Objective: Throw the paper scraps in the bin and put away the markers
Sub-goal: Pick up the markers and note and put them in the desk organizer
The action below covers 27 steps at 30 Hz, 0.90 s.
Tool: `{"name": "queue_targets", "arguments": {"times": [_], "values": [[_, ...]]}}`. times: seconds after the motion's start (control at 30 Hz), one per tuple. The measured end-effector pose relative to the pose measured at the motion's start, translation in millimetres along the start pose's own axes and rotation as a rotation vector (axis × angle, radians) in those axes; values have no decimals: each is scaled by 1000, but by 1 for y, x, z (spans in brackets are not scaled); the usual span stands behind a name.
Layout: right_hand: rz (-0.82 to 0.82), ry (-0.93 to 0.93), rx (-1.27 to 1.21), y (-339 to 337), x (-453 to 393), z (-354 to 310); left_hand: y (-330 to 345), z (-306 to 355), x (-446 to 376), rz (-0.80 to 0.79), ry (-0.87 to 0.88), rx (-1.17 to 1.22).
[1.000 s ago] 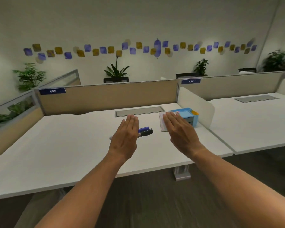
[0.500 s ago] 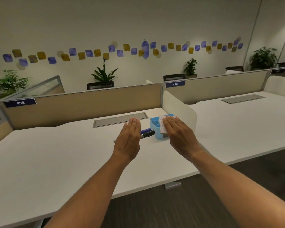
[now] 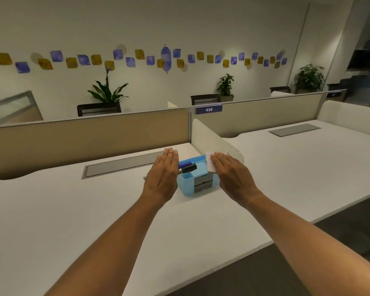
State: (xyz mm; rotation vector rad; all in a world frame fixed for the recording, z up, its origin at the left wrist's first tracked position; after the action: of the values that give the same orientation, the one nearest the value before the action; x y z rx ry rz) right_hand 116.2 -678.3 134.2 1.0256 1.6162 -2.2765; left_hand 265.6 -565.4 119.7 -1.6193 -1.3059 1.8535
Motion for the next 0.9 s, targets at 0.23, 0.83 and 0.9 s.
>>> {"name": "queue_targets", "arguments": {"times": [0.23, 0.83, 0.9], "values": [[-40, 30, 33, 55, -53, 30, 52, -34, -66, -28, 15, 55], [-217, 127, -216, 184, -110, 109, 166, -37, -117, -194, -197, 165], [-287, 163, -263, 199, -116, 120, 174, -35, -123, -187, -210, 149]]}}
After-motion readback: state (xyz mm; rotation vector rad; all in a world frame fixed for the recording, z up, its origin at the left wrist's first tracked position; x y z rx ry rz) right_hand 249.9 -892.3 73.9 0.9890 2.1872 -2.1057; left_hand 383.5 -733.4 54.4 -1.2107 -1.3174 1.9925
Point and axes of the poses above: each hand's wrist, its own x-axis away from the middle knuckle, its own y-axis out of the palm, z = x × y, the point moved 4 cm from there along -x, towards the middle knuckle, and after that the axes turned 3 degrees about z, right-handed, at the moved point
